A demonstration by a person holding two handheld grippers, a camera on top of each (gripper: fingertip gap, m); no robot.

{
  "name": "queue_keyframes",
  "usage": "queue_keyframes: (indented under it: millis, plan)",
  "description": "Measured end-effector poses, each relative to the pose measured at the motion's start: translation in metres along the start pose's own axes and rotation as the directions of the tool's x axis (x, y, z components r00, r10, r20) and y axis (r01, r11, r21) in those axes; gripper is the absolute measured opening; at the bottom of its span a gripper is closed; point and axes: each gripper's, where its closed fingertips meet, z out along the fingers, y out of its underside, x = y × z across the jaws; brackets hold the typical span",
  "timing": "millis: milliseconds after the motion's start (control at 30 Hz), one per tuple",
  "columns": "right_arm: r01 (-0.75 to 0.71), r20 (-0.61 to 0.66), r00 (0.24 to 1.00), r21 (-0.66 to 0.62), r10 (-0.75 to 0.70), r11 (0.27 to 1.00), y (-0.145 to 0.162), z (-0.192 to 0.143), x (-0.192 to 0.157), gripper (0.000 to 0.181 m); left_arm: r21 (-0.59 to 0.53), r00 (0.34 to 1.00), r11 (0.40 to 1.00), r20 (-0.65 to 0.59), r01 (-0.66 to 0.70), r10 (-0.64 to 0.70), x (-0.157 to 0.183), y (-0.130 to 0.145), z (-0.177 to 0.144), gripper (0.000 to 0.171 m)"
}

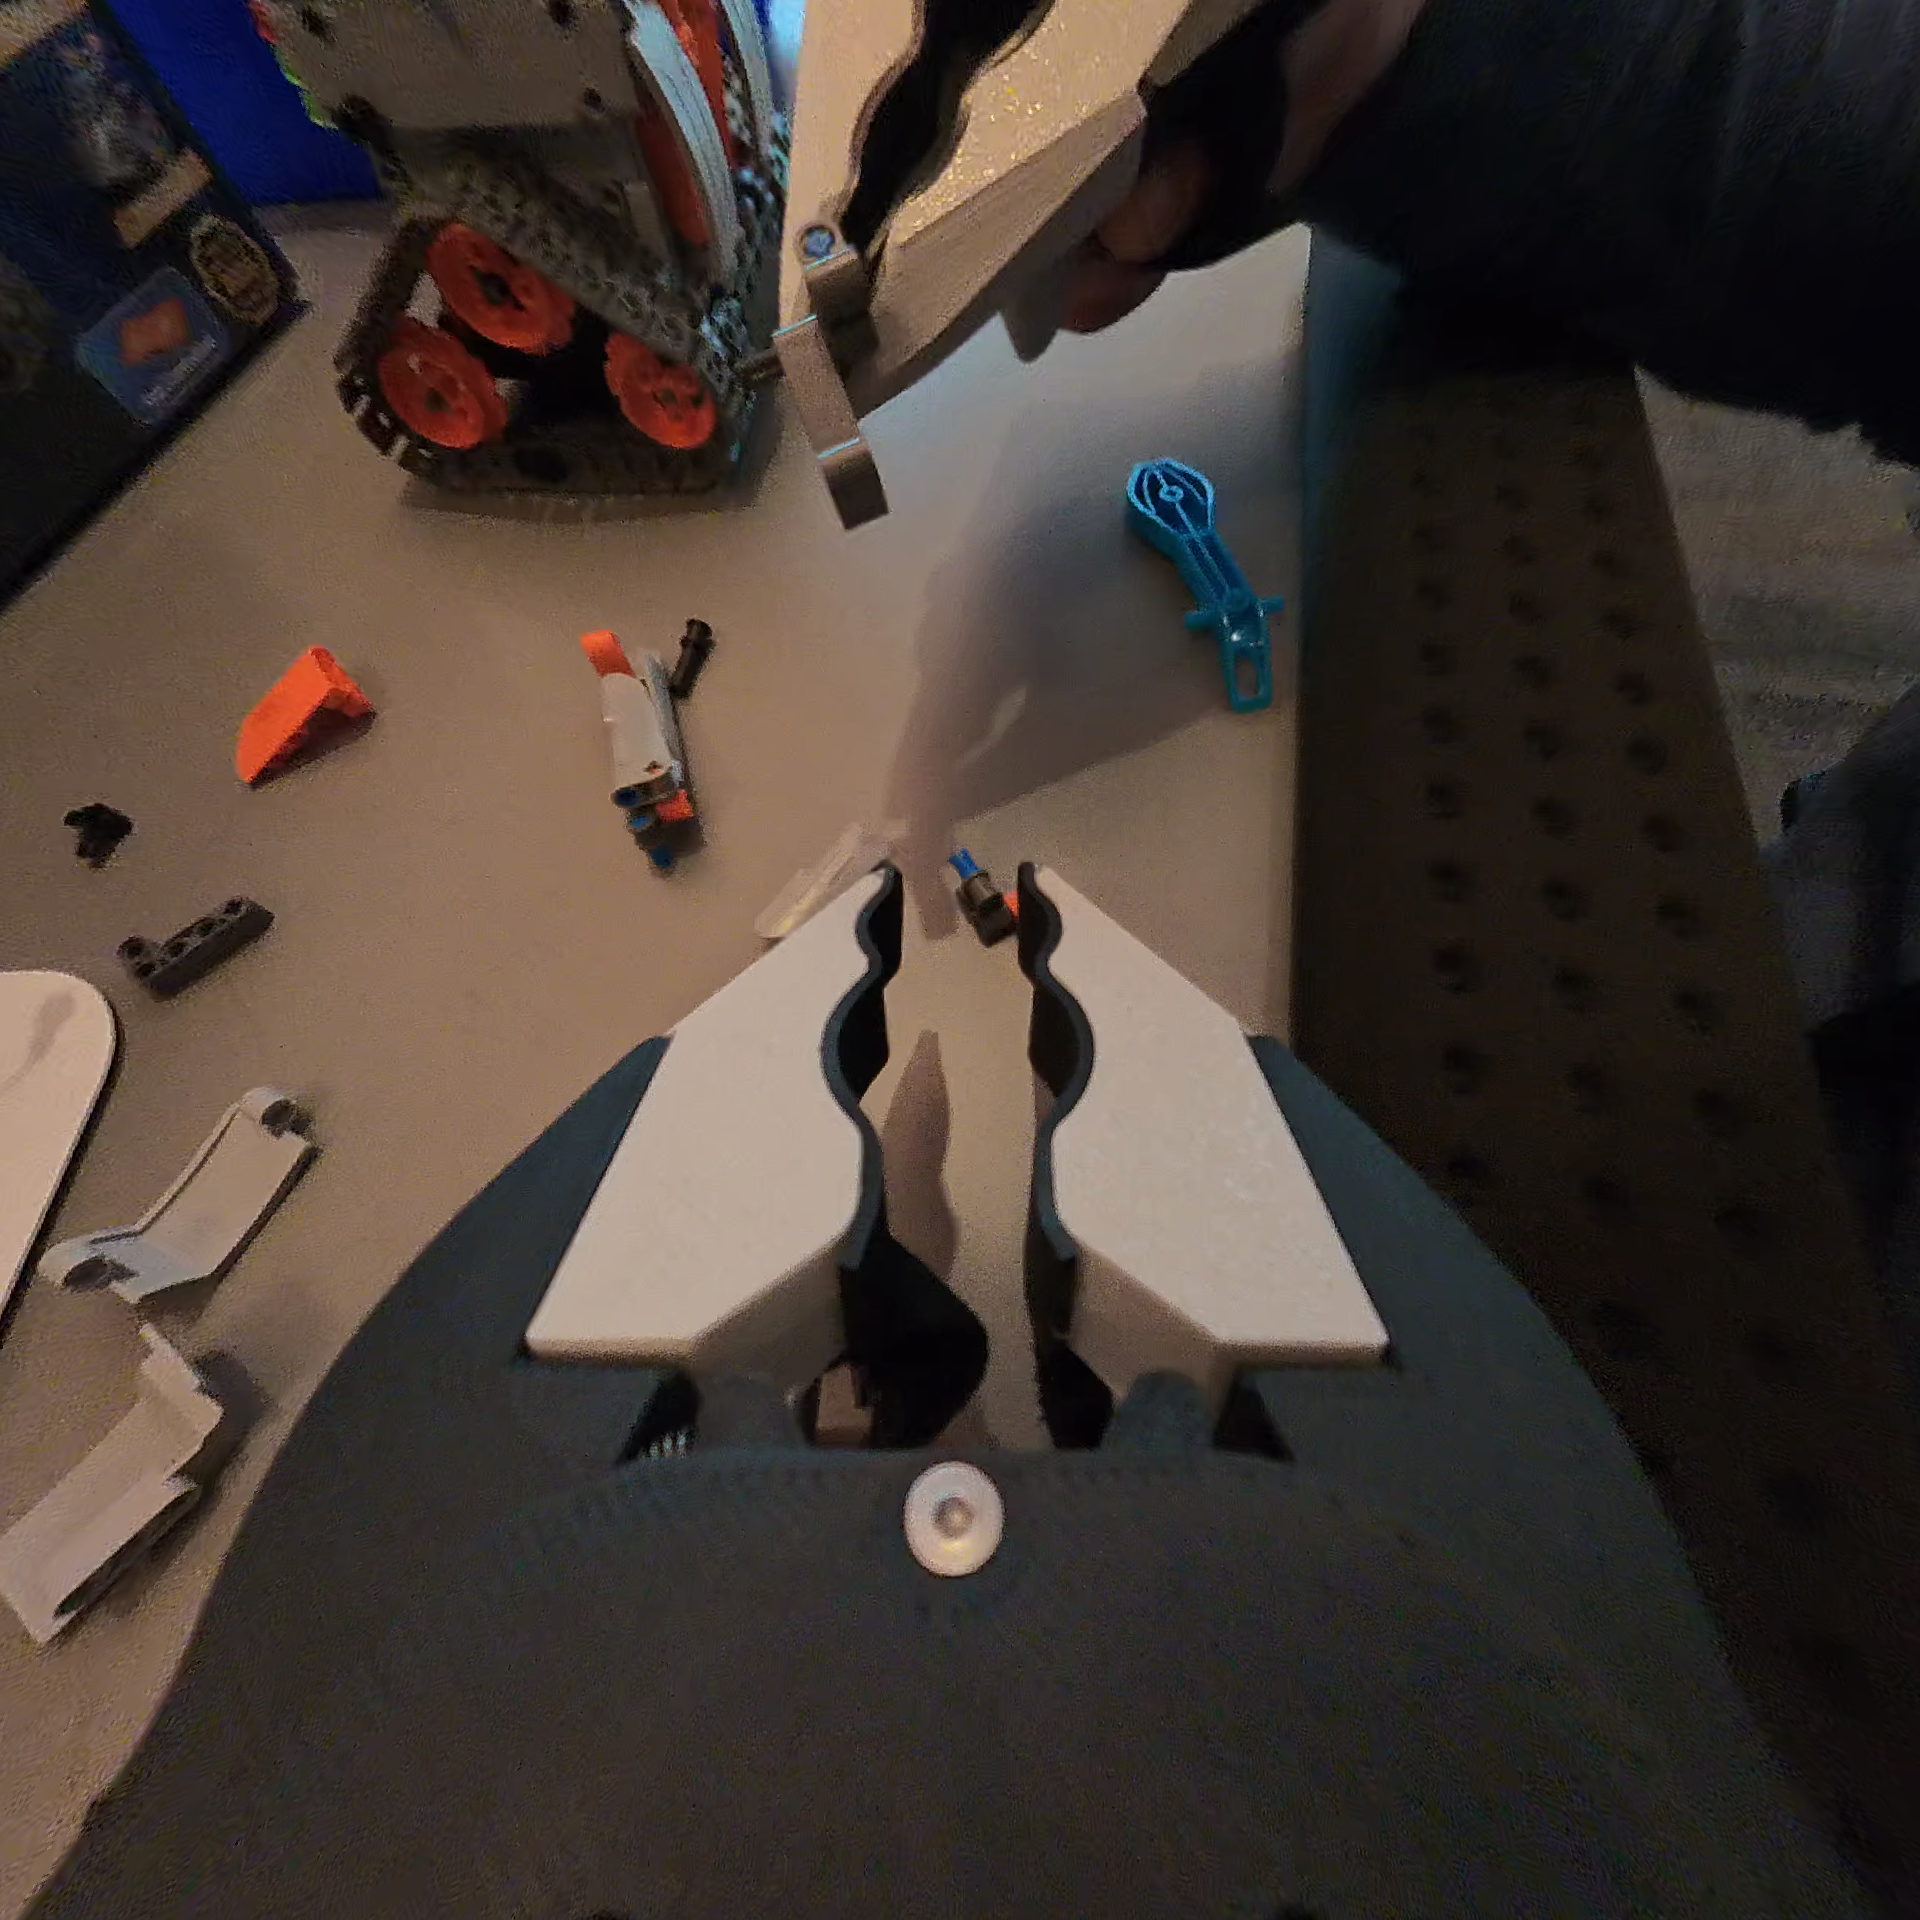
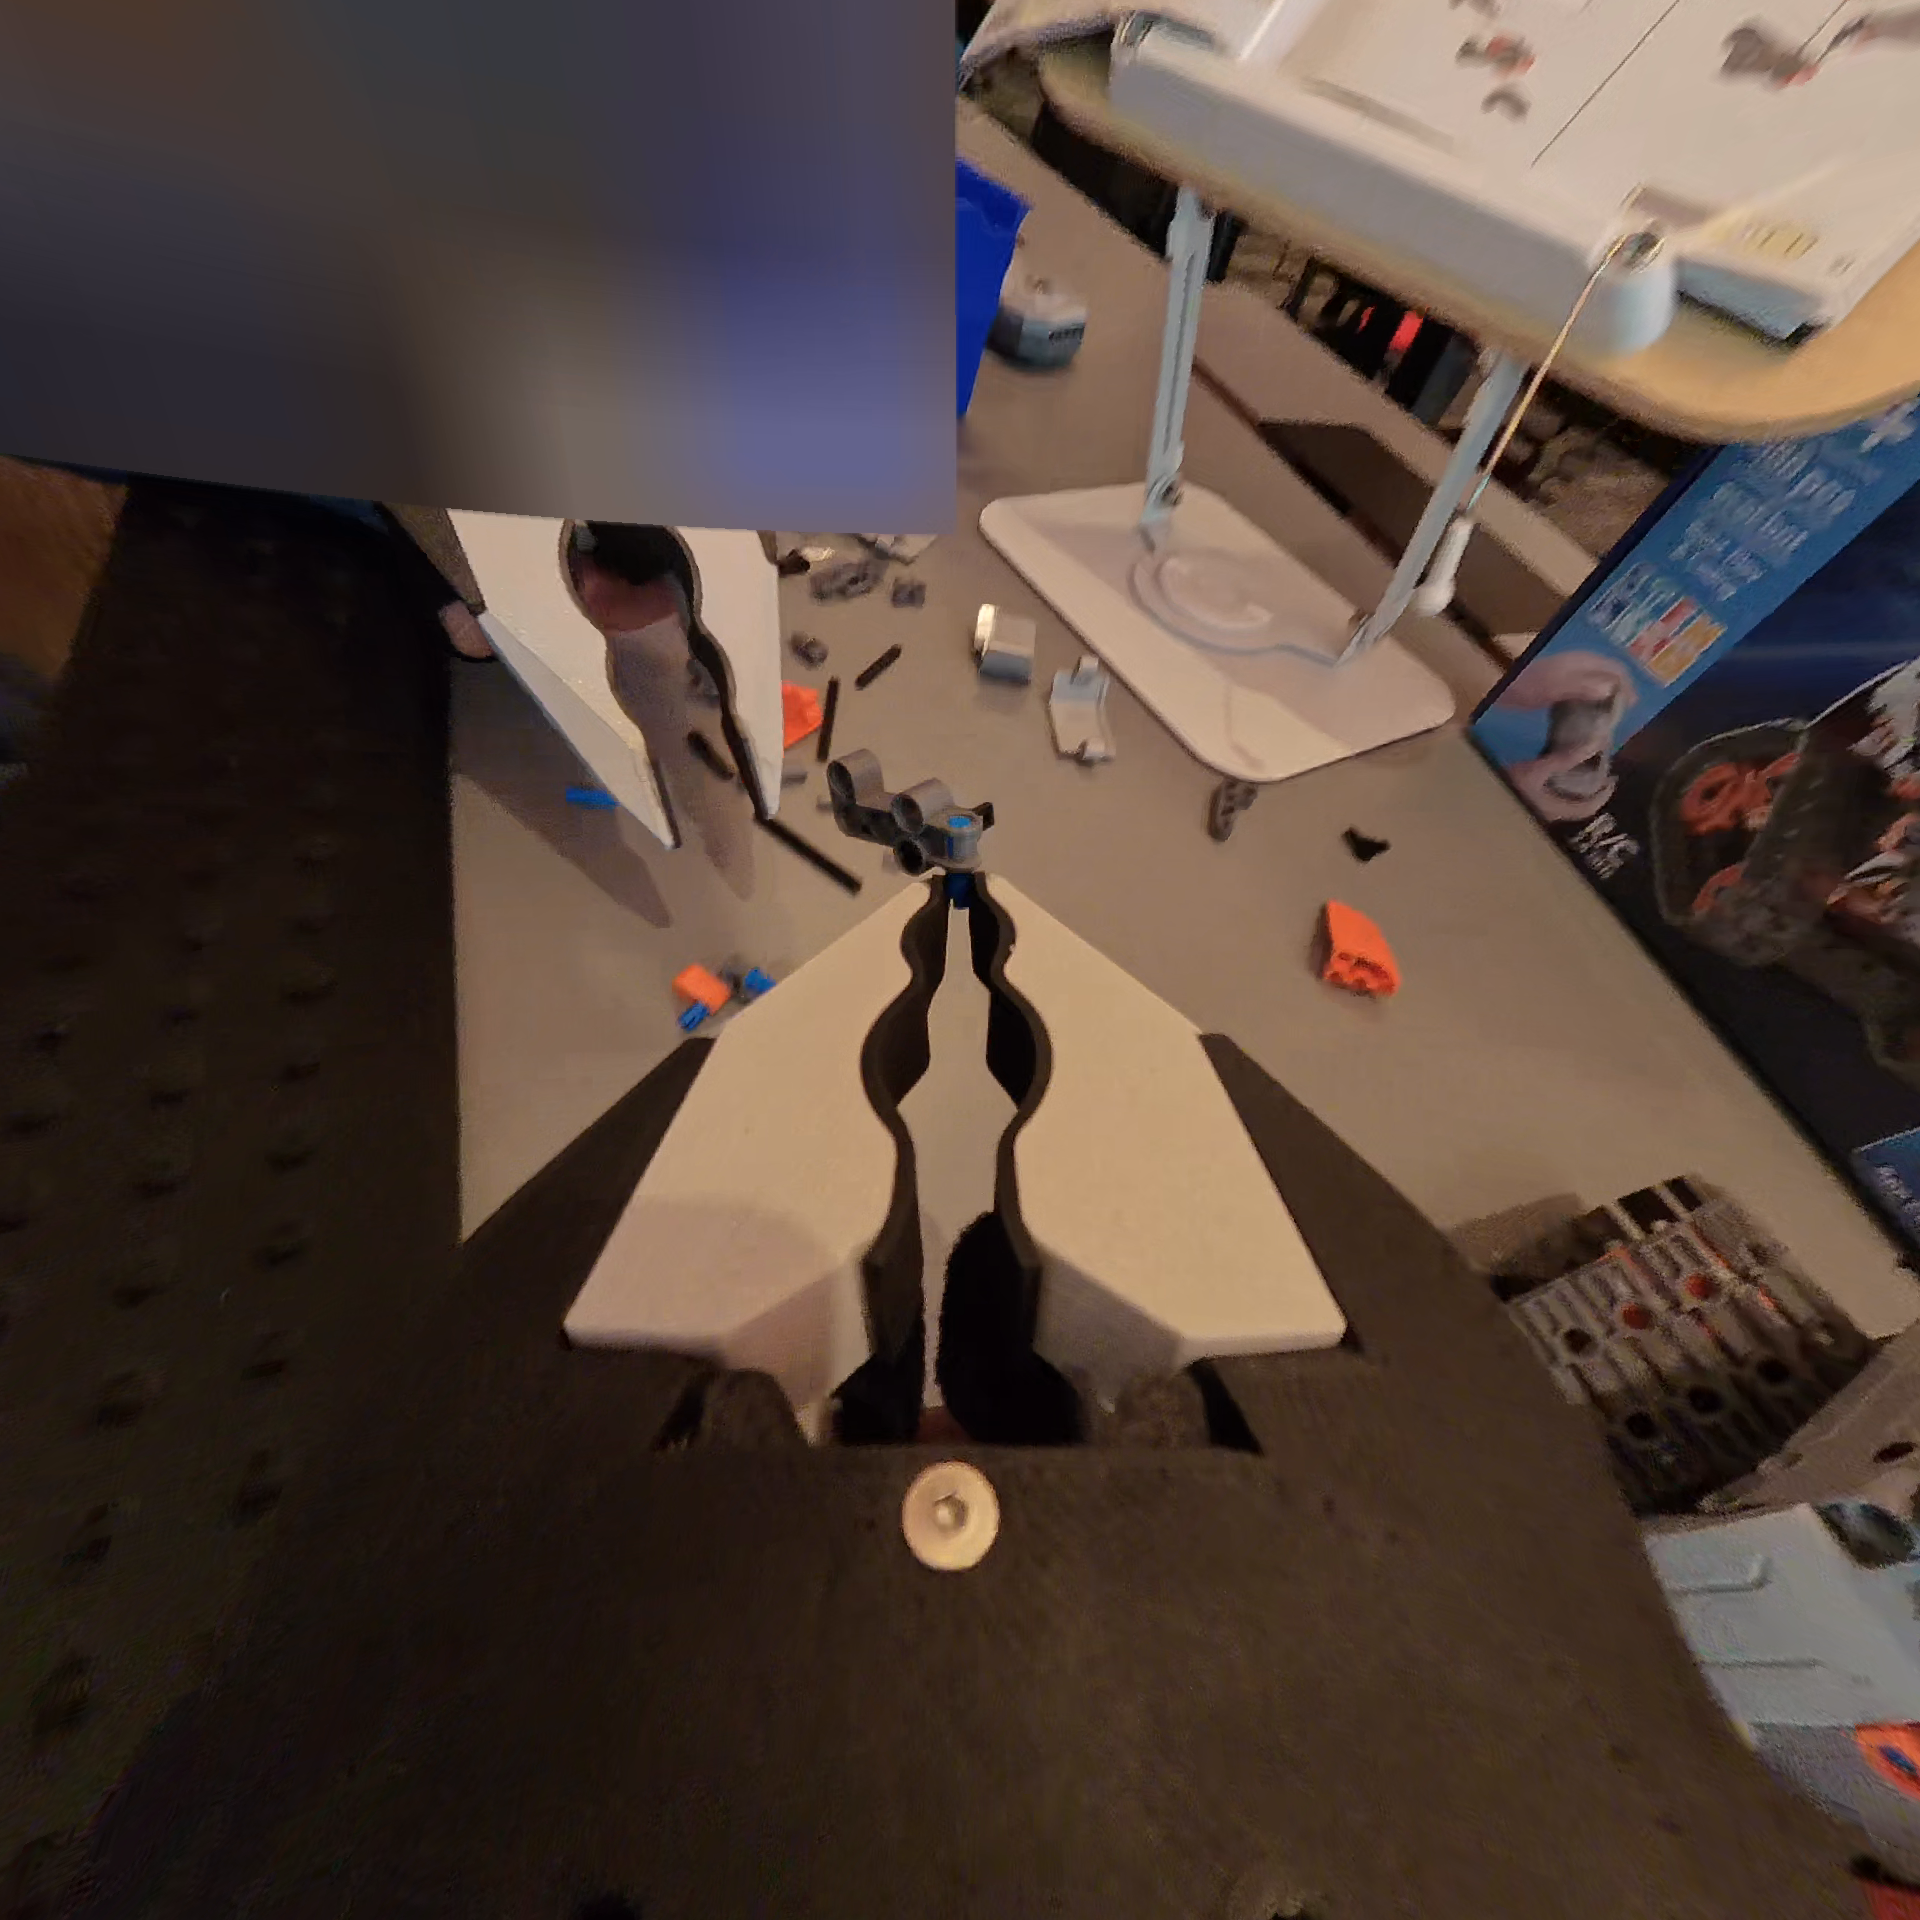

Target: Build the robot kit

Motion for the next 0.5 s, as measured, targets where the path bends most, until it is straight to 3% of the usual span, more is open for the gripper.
queue_keyframes:
  millis: [300, 500]
  plan:
    - [0.027, 0.127, 0.992, -0.1, -0.014, 0.995, 0.032, -0.003, -0.028, 0.001, -0.147, 0.998, 0.989, -0.056, 0.03, -0.039, 0.008, 0.017, 0.028, 0.019]
    - [0.044, 0.15, 0.988, -0.111, -0.027, 0.993, 0.037, -0.003, -0.032, 0.002, -0.188, 0.997, 0.981, -0.04, 0.05, -0.059, 0.008, 0.025, 0.035, 0.005]
